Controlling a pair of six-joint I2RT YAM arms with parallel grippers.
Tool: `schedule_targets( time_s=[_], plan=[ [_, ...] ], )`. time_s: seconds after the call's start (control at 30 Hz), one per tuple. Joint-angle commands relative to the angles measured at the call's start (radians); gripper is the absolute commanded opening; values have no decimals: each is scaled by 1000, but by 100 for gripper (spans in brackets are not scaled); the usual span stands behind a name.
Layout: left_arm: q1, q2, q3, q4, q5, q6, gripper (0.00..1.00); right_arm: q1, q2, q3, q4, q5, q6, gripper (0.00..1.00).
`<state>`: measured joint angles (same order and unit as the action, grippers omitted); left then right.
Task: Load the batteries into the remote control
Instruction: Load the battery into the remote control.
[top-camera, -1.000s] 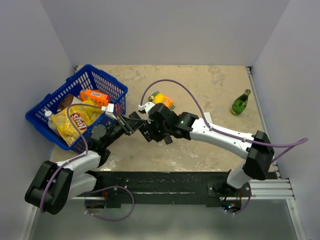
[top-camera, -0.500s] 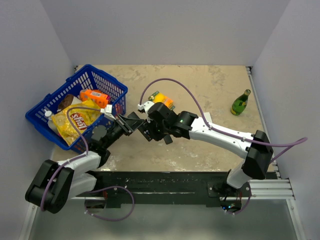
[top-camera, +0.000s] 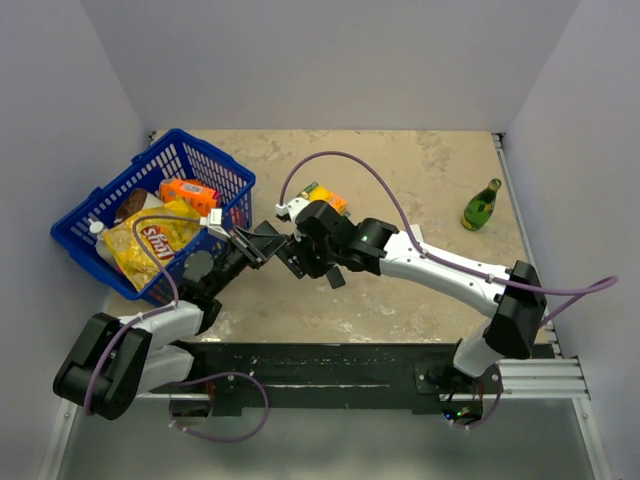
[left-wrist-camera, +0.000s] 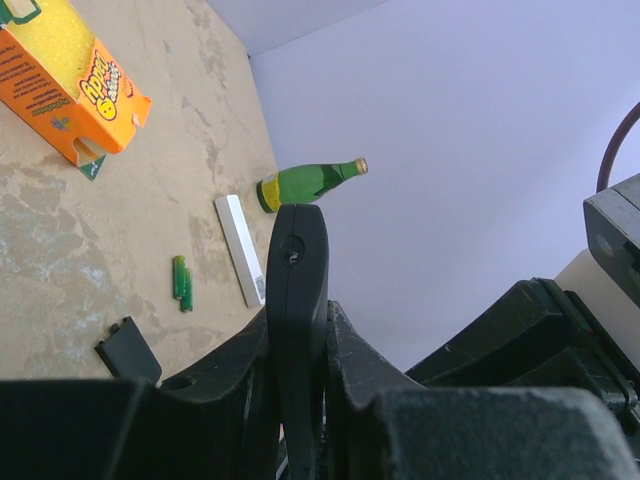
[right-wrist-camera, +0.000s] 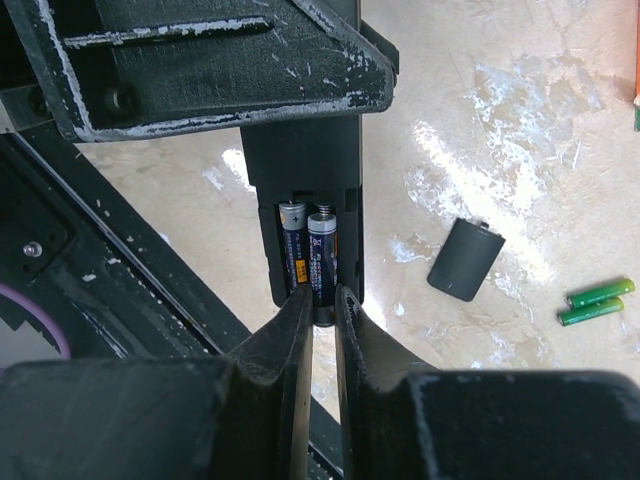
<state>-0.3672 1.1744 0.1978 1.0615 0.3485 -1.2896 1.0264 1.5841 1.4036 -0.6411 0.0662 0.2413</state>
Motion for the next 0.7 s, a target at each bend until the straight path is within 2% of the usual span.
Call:
schedule_targets(
  time_s=[0.0,0.17,0.67],
  plan=[
    [-9,-7,43,55,24,1,0,3,7,47,-38,10,-20,14],
    [-9,-30,46,22,6,30,0,1,1,49,-63,7,-20,13],
    [-12,-42,54,51,15,16,0,1,69,141,-137,9,-28,13]
  ],
)
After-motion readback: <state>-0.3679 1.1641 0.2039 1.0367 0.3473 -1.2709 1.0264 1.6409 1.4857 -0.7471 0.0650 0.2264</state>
